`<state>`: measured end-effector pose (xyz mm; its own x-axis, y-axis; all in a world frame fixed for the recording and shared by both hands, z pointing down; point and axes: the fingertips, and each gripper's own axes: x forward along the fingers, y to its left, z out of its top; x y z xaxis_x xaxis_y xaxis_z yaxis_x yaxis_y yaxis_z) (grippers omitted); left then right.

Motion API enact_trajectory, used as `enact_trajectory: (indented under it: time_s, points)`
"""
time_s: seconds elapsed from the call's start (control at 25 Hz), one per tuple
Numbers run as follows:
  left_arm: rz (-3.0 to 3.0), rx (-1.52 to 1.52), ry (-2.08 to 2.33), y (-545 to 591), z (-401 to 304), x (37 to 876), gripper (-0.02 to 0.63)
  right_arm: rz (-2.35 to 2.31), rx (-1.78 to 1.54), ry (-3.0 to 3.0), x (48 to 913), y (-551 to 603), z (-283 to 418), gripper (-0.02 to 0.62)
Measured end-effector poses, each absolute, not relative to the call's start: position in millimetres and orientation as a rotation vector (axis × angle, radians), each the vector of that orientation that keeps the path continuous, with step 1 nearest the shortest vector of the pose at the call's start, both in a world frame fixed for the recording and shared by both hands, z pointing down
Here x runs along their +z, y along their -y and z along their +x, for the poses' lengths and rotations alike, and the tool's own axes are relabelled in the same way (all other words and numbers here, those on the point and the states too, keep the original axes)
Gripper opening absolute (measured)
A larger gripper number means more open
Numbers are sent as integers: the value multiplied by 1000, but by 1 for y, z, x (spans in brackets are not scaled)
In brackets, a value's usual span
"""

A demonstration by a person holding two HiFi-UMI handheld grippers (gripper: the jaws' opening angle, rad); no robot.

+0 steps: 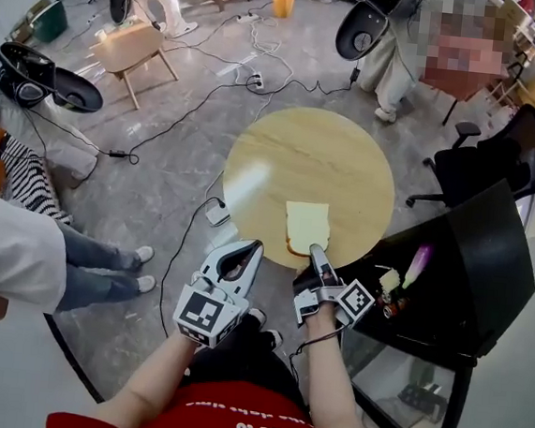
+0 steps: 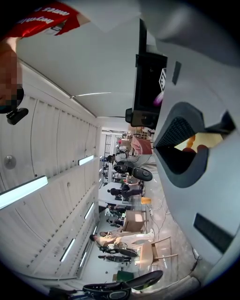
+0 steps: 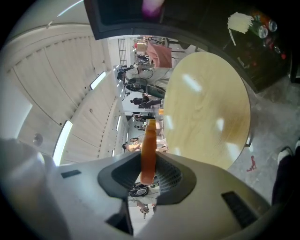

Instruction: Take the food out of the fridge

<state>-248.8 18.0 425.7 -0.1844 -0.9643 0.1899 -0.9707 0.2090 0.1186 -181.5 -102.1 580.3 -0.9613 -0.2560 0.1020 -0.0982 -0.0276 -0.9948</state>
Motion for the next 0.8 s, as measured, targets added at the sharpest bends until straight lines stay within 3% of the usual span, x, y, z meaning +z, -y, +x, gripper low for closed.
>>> enact_trajectory:
  time_s: [0.44,0.8]
  points:
    - [1730,45,2282,-49,-266,448,8,-625,-2366,-2101,683,95,-195,94]
    - [1660,40,2282,-67,-276,461,8,-754,-2408,-2178,719,90,-199,95]
